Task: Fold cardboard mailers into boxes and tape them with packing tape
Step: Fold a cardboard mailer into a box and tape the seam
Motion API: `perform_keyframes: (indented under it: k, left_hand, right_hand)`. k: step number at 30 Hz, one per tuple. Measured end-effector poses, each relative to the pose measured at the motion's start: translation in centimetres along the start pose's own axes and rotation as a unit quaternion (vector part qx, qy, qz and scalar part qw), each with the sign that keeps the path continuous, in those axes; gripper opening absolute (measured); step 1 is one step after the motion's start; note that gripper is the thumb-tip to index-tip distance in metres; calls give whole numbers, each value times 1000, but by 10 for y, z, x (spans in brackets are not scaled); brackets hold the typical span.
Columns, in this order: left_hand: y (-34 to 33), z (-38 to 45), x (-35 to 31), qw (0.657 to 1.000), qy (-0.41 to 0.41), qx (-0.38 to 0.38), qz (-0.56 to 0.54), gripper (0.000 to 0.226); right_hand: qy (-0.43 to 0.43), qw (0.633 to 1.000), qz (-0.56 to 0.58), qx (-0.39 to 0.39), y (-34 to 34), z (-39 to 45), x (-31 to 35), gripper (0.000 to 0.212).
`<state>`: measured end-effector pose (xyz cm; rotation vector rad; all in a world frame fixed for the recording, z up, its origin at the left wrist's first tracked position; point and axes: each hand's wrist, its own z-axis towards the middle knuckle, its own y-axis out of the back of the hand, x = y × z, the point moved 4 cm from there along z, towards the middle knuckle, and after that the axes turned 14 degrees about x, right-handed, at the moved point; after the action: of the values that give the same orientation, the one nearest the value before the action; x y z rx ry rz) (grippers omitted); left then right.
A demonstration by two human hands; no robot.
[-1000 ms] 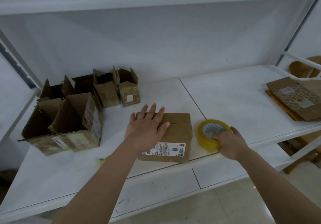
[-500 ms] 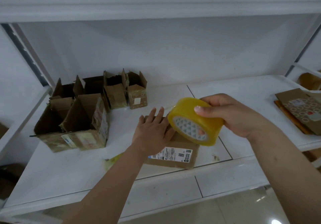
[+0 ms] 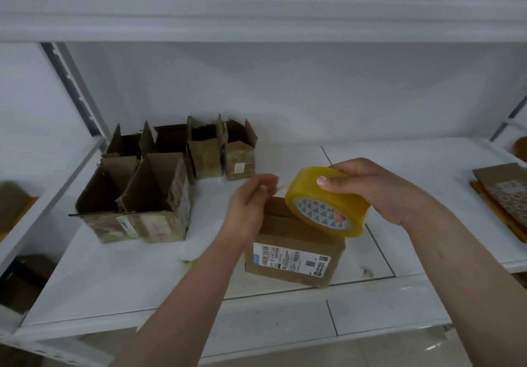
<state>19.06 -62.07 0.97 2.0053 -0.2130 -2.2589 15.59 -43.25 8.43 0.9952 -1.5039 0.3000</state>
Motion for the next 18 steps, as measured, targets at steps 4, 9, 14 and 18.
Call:
perform_keyframes:
  k: [4,9,14,18]
  left_hand:
    - [20,-9,-14,994,55,-32,-84,66]
    - [2,-11,-16,956,224,170,-88,93]
    - [-2,-1,-17,968,150,144,-141,56]
    - [1,5,-11,982,70,101,-143,49]
  right_hand:
    - [-2,1000,-20,16,-3,0,-2,43]
    - [6,999,-22,38,-7,1,4,50]
    - [9,998,-25,53,-6,3,5,55]
    - [13,998,-32,54,1,8,-1,59]
